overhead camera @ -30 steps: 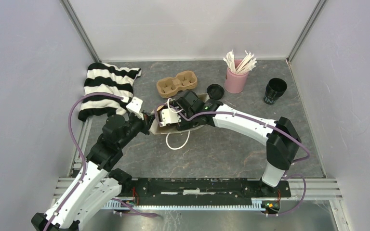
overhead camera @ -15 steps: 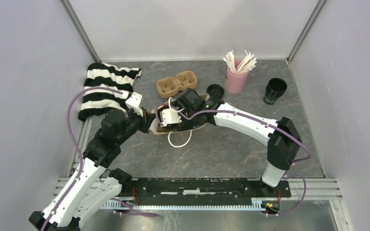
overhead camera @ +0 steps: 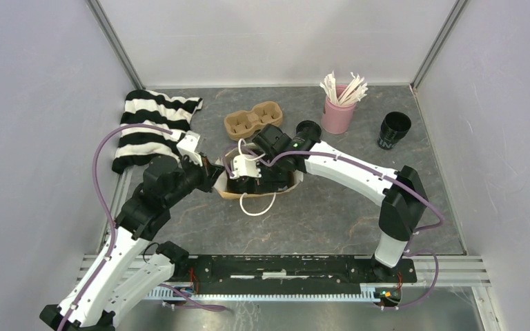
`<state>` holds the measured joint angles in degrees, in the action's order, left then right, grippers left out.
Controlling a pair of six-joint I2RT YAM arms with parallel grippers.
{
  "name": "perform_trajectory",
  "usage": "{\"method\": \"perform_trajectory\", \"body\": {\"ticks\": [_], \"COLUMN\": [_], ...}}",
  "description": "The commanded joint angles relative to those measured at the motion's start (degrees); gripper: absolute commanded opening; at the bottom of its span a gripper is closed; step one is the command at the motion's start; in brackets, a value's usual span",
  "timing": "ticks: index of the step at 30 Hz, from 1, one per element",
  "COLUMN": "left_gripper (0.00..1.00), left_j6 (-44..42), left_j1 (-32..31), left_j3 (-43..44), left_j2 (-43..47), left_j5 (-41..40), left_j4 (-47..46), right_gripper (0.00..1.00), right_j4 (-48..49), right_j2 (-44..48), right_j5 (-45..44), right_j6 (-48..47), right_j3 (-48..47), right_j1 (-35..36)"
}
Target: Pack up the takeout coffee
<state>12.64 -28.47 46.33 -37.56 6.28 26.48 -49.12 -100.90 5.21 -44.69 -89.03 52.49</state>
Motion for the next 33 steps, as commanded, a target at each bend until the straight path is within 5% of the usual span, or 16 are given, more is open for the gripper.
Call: {"method": "perform_trajectory", "body": {"ticks": [1, 12, 19, 21, 33], "left_gripper": [0.02, 0.02, 0.02, 0.02, 0.02], "left_j6": [3.52, 1.78, 1.77, 1.80, 0.50], "left_j1": [-0.09, -0.02, -0.01, -0.01, -0.02], "left_j3": [3.56, 5.46, 5.09, 5.25, 5.31], "left_j2": [-0.01, -3.87, -4.40, -4.62, -4.83], "left_j5": [-2.54, -5.96, -5.91, -6.09, -7.27], "left_j4": [-0.88, 0.33, 0.96, 1.62, 3.24], "right_gripper": [0.44, 0.57, 0.79, 0.97, 0.98], "right_j4": [-6.16, -1.96, -2.33, -2.85, -5.12], "right_j2": [-3.34, -7.67, -4.30, -3.29, 2.05], "right_j5": [3.06, -1.76, -7.41, -8.39, -12.29], "right_j6": [4.17, 6.11, 8.16, 8.70, 16.12], "right_j3": [0.76, -1.63, -3.01, -2.90, -5.15], "right_j1": [-0.72, -0.74, 0.64, 1.02, 5.23]}}
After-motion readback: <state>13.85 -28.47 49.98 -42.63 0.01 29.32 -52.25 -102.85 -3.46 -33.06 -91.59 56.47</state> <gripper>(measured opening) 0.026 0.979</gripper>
